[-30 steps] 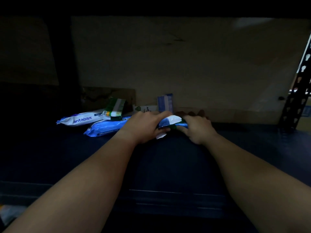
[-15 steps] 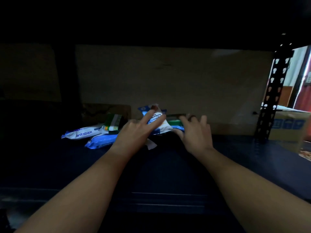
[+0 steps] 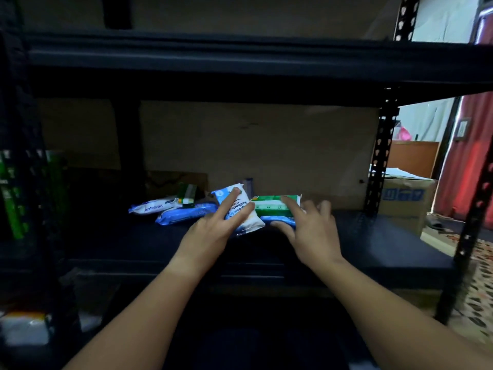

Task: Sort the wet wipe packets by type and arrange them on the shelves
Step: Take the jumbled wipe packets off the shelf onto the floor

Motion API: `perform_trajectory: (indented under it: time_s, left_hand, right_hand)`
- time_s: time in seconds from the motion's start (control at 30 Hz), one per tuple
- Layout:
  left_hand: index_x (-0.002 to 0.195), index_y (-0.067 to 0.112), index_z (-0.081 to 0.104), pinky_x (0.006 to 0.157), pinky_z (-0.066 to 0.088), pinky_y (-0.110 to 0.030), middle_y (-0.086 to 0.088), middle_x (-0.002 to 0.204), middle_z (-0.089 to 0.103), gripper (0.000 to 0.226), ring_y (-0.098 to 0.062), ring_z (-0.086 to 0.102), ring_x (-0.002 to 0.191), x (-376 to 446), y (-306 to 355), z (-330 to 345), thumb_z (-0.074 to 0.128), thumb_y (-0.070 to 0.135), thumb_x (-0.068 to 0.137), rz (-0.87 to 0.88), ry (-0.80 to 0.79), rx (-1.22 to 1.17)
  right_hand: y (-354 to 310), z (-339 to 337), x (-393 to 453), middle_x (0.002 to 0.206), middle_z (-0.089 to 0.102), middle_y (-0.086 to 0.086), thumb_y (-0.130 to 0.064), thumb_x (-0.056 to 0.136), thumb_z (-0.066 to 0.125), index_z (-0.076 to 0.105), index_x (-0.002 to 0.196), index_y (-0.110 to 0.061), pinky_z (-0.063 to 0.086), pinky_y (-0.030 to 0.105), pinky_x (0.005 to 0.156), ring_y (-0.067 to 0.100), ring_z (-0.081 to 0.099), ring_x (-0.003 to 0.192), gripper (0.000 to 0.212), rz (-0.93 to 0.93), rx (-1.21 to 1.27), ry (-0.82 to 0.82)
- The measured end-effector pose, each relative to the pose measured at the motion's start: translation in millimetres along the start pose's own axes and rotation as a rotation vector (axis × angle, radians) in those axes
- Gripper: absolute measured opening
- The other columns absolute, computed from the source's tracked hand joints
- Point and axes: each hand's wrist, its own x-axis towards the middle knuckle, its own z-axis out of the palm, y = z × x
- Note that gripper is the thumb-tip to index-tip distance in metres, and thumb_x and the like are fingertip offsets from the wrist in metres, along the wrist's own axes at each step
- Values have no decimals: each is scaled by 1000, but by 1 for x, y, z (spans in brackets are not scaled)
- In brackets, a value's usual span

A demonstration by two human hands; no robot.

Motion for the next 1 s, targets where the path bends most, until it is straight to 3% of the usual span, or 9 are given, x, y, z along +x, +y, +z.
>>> perform_trajectory:
  time_s: [0.07, 0.23, 0.33, 0.47, 0.57, 0.7, 0.87, 1.0]
  left_hand:
    - [151, 37, 40, 50, 50, -37, -6, 163, 30, 97, -28, 60, 71, -24, 12, -5, 62, -9, 69, 43, 42, 17]
    - [148, 30, 44, 61, 51, -40, -15, 159, 36, 78, -28, 49, 71, -78, 35, -6, 35, 1, 76, 147, 101, 33]
    - [151, 29, 38, 68, 51, -42, -17, 160, 33, 77, -31, 54, 80, -117, 53, -5, 43, 1, 79, 182, 92, -3]
    - [150, 29, 39, 66, 49, -40, -18, 158, 36, 80, -31, 56, 81, -164, 77, 6, 58, -2, 78, 161, 55, -81]
    - [150, 29, 42, 67, 50, -42, -16, 158, 36, 94, -30, 56, 82, -195, 93, 22, 78, -4, 69, 93, -57, -153]
    - [148, 27, 46, 62, 50, -39, -16, 155, 40, 106, -28, 55, 77, -236, 112, 36, 74, -14, 54, 18, -186, -182]
    - [153, 33, 35, 59, 48, -36, -11, 157, 38, 117, -26, 52, 76, -286, 134, 62, 77, -15, 54, -79, -372, -222]
    - [151, 35, 37, 52, 45, -34, -9, 156, 39, 122, -28, 56, 80, -322, 147, 80, 78, -17, 48, -128, -545, -200]
  right_hand:
    - [0, -11, -28, 106, 63, 7, -68, 88, 48, 54, 142, -31, 43, 40, 67, 30, 42, 91, 65, -19, 0, 37]
    - [1, -25, -96, 101, 61, 2, -65, 85, 56, 60, 136, -28, 46, 41, 64, 26, 42, 86, 63, -26, 34, 89]
    - [4, -25, -144, 102, 60, 0, -64, 85, 58, 61, 135, -27, 48, 42, 67, 25, 42, 86, 62, -1, 83, 81]
    - [-1, -10, -211, 103, 60, 1, -66, 86, 52, 62, 134, -25, 50, 42, 70, 25, 42, 87, 64, 77, 130, -6]
    - [-7, 4, -253, 101, 60, 1, -66, 86, 52, 63, 133, -25, 49, 42, 68, 25, 42, 86, 63, 140, 121, -98]
    - [-12, 20, -296, 95, 58, 3, -67, 88, 45, 63, 132, -23, 49, 38, 65, 24, 40, 83, 65, 181, 77, -205]
    - [-16, 37, -345, 95, 61, 3, -69, 88, 48, 65, 129, -25, 47, 37, 61, 24, 42, 81, 63, 235, 38, -325]
    - [-13, 50, -379, 93, 63, 5, -71, 91, 31, 66, 128, -26, 48, 40, 66, 27, 42, 81, 68, 243, -21, -412]
